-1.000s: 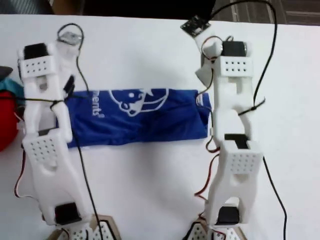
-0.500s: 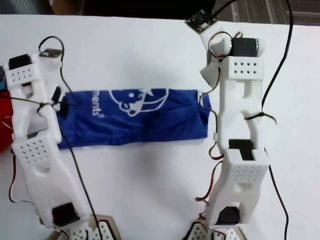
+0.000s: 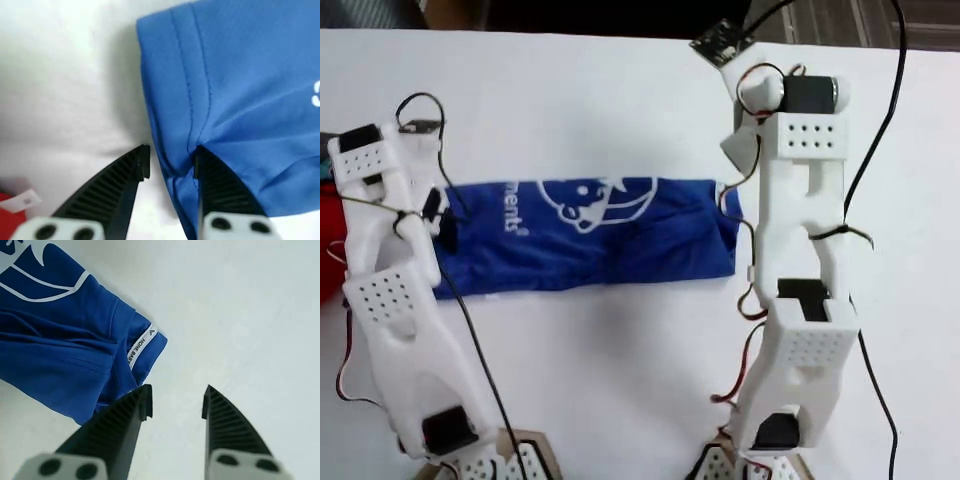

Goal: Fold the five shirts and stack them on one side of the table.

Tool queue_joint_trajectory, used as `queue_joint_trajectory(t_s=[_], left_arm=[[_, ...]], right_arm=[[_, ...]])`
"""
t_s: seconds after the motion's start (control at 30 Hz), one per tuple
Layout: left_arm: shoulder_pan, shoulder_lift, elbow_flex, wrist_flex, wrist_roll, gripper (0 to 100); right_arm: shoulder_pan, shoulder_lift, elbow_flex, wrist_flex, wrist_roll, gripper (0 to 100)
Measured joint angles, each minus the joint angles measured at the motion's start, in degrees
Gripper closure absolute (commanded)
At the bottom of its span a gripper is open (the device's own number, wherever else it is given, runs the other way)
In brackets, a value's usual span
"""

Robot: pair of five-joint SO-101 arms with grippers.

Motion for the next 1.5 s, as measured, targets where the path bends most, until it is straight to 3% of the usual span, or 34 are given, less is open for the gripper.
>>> queue_joint_trajectory(t_s=[0.07, 0.43, 0.6, 1.03, 1.13, 1.27, 1.5], left_arm=[[0.79, 0.00, 0.09, 0.26, 0.00, 98], [3.34, -1.05, -0.62, 1.49, 0.26, 97], [3.25, -7.56, -0.26, 1.41, 2.73, 97], [0.79, -34.29, 14.59, 1.41, 4.40, 97], [5.54, -37.54, 16.09, 1.41, 6.51, 97], [16.26, -41.05, 16.09, 1.41, 9.58, 97], [34.64, -41.49, 16.18, 1.14, 12.04, 97]], right_arm=[[0.00, 0.00, 0.00, 0.00, 0.00, 82.8], [0.00, -5.01, 1.32, 0.00, 0.00, 83.9], [1.67, -12.40, 15.91, 0.00, 0.09, 90.6], [2.99, -44.92, 54.68, -6.86, 0.00, 90.6], [2.99, -50.29, 60.48, -7.38, 0.00, 88.9], [4.66, -55.21, 66.55, -7.38, 0.00, 79.4], [17.05, -58.37, 68.31, -7.56, 0.00, 74.3]])
